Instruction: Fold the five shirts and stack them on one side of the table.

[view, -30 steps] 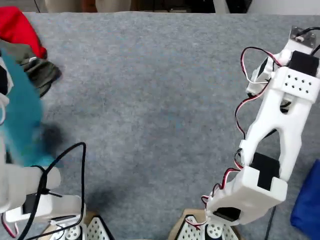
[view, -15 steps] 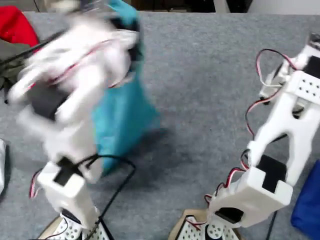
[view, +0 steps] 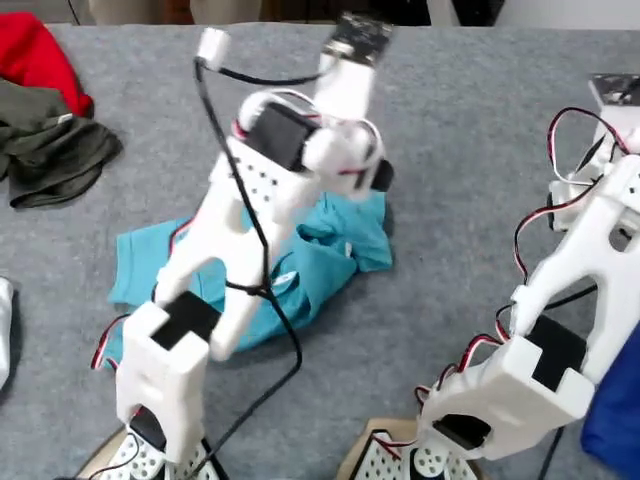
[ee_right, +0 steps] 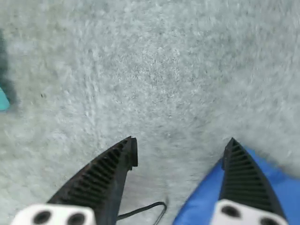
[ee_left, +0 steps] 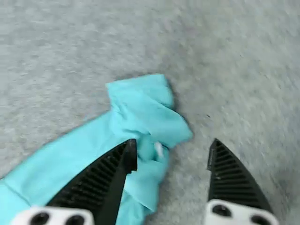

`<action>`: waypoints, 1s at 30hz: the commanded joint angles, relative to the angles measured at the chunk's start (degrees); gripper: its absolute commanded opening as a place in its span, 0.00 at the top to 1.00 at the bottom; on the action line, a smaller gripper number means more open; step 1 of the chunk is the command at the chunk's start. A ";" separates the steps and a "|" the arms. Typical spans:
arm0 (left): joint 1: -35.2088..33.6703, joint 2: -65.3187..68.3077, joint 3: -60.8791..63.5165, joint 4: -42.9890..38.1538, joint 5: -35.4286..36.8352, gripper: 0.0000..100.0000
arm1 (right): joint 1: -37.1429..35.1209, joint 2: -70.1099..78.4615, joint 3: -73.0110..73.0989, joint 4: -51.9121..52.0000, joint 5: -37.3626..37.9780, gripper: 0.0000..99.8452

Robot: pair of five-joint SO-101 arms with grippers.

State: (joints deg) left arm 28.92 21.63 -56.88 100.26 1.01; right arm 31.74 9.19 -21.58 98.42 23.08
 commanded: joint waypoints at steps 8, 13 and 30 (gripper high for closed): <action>-23.74 -21.49 14.95 0.53 -5.98 0.84 | -20.09 -9.10 -3.12 2.90 3.43 0.70; -35.43 -39.43 41.85 0.44 -11.16 0.90 | -35.12 -7.60 -3.21 2.02 -3.69 0.70; -47.03 -50.95 98.90 -28.13 -18.20 0.90 | -56.66 13.58 -9.98 3.52 -4.31 0.70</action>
State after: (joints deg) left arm -19.60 -30.24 40.35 75.12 -17.01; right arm -21.89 19.47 -28.79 101.05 19.38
